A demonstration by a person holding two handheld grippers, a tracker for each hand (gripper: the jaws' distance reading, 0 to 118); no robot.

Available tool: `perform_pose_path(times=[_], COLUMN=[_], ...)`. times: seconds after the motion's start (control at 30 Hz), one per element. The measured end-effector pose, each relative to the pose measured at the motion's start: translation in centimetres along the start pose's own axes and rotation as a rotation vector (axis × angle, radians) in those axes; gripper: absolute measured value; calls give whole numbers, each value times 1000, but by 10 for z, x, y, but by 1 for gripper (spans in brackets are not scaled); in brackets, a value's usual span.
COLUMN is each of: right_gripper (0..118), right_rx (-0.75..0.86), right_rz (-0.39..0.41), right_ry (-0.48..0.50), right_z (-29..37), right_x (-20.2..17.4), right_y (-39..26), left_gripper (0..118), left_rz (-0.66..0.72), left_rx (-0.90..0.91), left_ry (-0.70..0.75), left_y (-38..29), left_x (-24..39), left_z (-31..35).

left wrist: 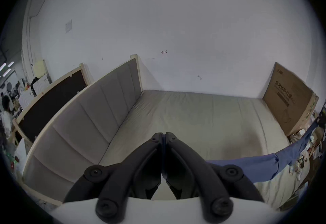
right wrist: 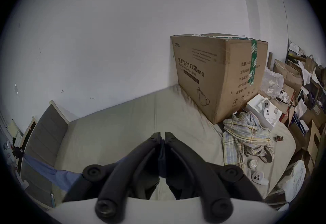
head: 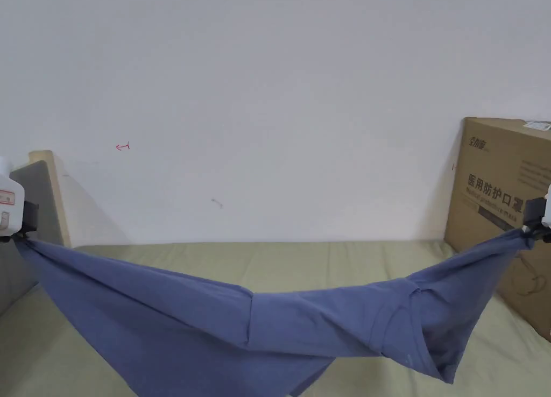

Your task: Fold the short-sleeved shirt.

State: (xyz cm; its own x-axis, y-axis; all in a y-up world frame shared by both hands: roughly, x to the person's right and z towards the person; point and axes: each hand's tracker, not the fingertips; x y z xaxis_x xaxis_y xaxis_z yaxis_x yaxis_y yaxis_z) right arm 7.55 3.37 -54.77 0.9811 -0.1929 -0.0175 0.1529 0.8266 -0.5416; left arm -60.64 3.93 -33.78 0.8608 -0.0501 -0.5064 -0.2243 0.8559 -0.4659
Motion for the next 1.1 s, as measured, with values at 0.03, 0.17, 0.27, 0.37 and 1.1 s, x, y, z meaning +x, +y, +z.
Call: perform_pose_path(times=[0.03, 0.17, 0.27, 0.37, 1.1], right_gripper=[5, 5, 5, 5, 5], right_rx=[0, 13, 31, 66, -468], right_rz=[6, 40, 42, 40, 30], right_ry=[0, -25, -30, 4, -64], right_z=[-9, -46, -69, -82, -200], right_x=[-6, -31, -48, -61, 14], right_y=[6, 37, 66, 95, -167], left_gripper=[1, 1, 1, 1, 1], left_rz=[-13, -37, -36, -47, -184], left_rx=[2, 22, 62, 151, -219], left_ry=[8, 23, 38, 75, 60], left_y=[6, 40, 74, 108, -194], left_x=[5, 20, 29, 34, 13], left_z=[-9, -45, -67, -79, -129])
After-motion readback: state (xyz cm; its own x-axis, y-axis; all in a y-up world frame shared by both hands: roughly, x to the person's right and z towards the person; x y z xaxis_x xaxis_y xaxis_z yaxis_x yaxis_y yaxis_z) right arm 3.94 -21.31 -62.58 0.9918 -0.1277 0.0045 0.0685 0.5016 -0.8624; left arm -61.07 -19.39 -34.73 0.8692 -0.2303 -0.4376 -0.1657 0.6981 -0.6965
